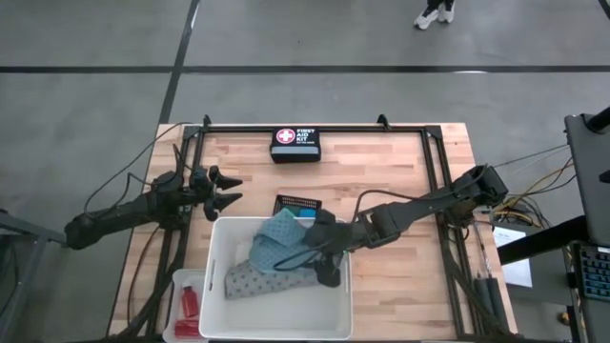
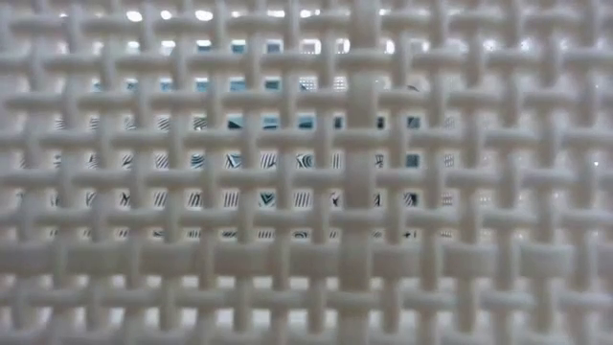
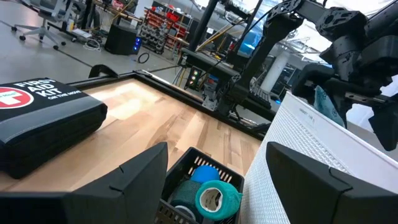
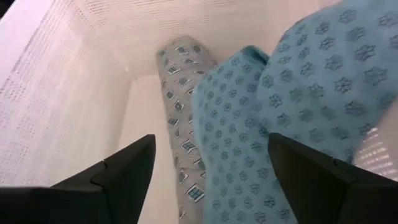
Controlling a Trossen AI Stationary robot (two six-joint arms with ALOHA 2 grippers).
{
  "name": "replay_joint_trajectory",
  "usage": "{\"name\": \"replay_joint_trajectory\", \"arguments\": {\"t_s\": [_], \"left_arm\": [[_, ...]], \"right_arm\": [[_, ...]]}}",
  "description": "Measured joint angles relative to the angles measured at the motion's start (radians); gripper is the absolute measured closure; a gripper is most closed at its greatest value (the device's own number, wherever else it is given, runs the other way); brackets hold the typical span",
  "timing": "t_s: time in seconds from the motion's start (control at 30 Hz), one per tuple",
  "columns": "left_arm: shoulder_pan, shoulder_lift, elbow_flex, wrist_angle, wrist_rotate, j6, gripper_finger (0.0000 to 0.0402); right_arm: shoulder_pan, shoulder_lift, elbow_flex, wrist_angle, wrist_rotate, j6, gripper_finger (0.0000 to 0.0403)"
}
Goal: Pick & Place Medicine items
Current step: Put the blue patient gown into the large white bin
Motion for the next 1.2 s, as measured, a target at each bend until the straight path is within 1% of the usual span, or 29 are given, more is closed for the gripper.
{"name": "replay_joint_trajectory", "arguments": {"t_s": [0.13,0.47,0.57,0.73,0.83,0.97,1.07,1.2], "left_arm": [[0.000,0.000,0.000,0.000,0.000,0.000,0.0126],[0.000,0.000,0.000,-0.001,0.000,0.000,0.0126],[0.000,0.000,0.000,0.000,0.000,0.000,0.0126],[0.000,0.000,0.000,0.000,0.000,0.000,0.0126],[0.000,0.000,0.000,0.000,0.000,0.000,0.0126],[0.000,0.000,0.000,0.000,0.000,0.000,0.0126],[0.000,0.000,0.000,0.000,0.000,0.000,0.0126],[0.000,0.000,0.000,0.000,0.000,0.000,0.0126]], "right_arm": [[0.000,-0.002,0.017,-0.010,0.049,-0.003,0.0095],[0.000,-0.025,0.147,-0.130,0.247,-0.017,0.0094],[0.000,-0.026,0.178,-0.156,0.304,-0.065,0.0094],[-0.010,-0.026,0.192,-0.156,0.360,-0.122,0.0094],[-0.039,-0.026,0.190,-0.151,0.325,-0.108,0.0094],[-0.102,-0.026,0.169,-0.142,0.207,-0.046,0.0098],[-0.152,-0.026,0.143,-0.081,0.121,-0.023,0.0102],[-0.210,-0.012,0.130,-0.048,0.009,-0.002,0.0103]]}}
